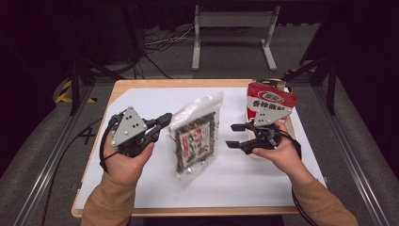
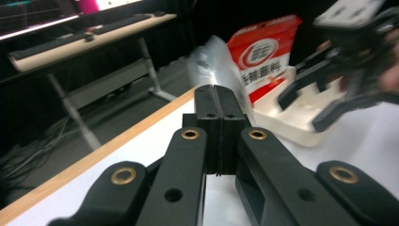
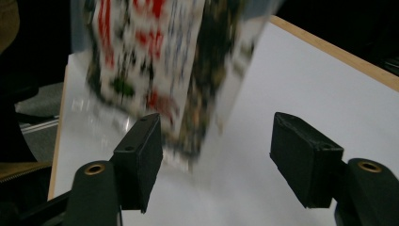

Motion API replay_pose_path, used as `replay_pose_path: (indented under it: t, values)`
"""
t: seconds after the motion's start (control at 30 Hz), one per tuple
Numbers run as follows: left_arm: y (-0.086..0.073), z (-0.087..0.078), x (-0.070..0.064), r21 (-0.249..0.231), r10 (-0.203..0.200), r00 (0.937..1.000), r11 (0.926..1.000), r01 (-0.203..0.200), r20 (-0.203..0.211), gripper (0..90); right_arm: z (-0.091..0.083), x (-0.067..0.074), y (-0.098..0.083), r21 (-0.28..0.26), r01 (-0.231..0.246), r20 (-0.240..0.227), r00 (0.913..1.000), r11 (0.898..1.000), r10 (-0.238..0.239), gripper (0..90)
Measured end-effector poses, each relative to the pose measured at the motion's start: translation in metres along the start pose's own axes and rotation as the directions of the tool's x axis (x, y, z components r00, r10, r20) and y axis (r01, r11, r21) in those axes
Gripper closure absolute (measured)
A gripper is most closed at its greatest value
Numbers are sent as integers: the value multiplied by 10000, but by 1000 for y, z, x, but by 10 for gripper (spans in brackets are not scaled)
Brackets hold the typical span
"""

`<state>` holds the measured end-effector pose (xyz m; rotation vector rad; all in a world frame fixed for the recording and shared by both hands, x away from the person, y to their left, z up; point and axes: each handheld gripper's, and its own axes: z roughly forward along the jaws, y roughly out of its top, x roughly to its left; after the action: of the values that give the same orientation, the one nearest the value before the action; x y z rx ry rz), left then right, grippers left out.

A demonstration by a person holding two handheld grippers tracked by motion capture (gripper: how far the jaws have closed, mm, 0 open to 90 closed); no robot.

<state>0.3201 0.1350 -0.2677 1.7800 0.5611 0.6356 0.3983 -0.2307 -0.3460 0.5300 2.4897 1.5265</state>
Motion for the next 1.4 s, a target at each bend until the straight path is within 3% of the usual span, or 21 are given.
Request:
replay_pose_path:
  t: [0.03, 0.13, 0.27, 0.43, 0.77, 1.03, 1.4]
  values:
    - [1, 1, -3, 41, 170, 9998, 9998, -170, -113, 900, 4, -2, 1, -88, -119, -99, 9999, 9999, 118, 329]
    - [1, 4, -7, 93, 216, 9997, 9997, -216, 89, 900, 16, -9, 0, -97, -394, -354, 9986, 9992, 390, 321]
    - [2, 6, -13, -151, 303, 9988, 9994, -297, 394, 900, 27, -15, -1, 5, -408, -469, 9981, 9992, 407, 267]
    - [3, 5, -17, -285, 400, 9971, 9989, -382, 648, 900, 40, -21, 3, 67, -552, -1344, 9894, 9985, 556, 233]
    - [2, 2, -14, -360, 374, 9966, 9987, -348, 732, 900, 63, -18, 9, 217, -80, -2221, 9749, 9997, 126, 206]
    - [1, 1, -13, -343, 327, 9965, 9990, -302, 772, 900, 66, -16, 12, 163, 151, -2539, 9672, 9998, -105, 236]
    - [1, 1, -11, -429, 225, 9962, 9989, -190, 837, 900, 59, -17, 12, 181, -91, -2608, 9653, 9998, 135, 334]
